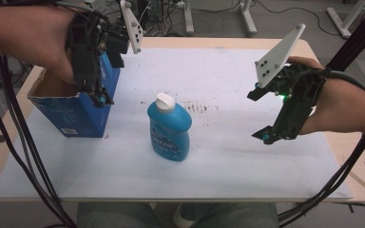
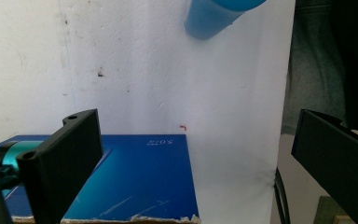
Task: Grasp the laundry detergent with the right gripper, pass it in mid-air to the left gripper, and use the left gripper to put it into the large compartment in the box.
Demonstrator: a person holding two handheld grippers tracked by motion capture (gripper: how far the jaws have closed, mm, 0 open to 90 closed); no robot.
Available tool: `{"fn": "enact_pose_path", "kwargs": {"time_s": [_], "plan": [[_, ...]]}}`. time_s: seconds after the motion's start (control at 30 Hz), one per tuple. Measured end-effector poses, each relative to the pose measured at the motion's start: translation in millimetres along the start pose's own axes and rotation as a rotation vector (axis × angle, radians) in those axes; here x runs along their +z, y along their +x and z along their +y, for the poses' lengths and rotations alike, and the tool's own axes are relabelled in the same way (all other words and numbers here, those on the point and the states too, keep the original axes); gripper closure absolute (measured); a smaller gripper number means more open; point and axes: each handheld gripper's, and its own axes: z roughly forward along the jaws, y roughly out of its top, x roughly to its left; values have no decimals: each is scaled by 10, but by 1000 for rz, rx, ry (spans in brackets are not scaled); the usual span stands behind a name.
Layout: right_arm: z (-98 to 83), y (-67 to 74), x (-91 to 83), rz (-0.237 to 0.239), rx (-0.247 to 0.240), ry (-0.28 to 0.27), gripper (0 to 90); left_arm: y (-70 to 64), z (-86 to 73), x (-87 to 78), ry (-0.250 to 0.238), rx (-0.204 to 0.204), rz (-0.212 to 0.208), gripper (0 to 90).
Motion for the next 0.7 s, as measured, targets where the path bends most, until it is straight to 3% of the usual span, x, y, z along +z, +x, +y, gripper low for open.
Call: {"fn": "enact_pose_path", "kwargs": {"time_s": [0.23,0.33,0.5,0.53,0.7], "plan": [[41,75,241,10,5,-87,24,-8,2,9,-1,4,-7,18],[40,88,274,6,13,-95,24,-7,3,16,-1,7,-5,18],[36,111,456,-6,44,-159,24,-12,33,43,4,14,-6,18],[32,113,570,-12,61,-203,24,-20,53,51,5,18,-11,18],[43,120,746,-12,97,-249,24,-31,66,63,7,21,-12,18]]}}
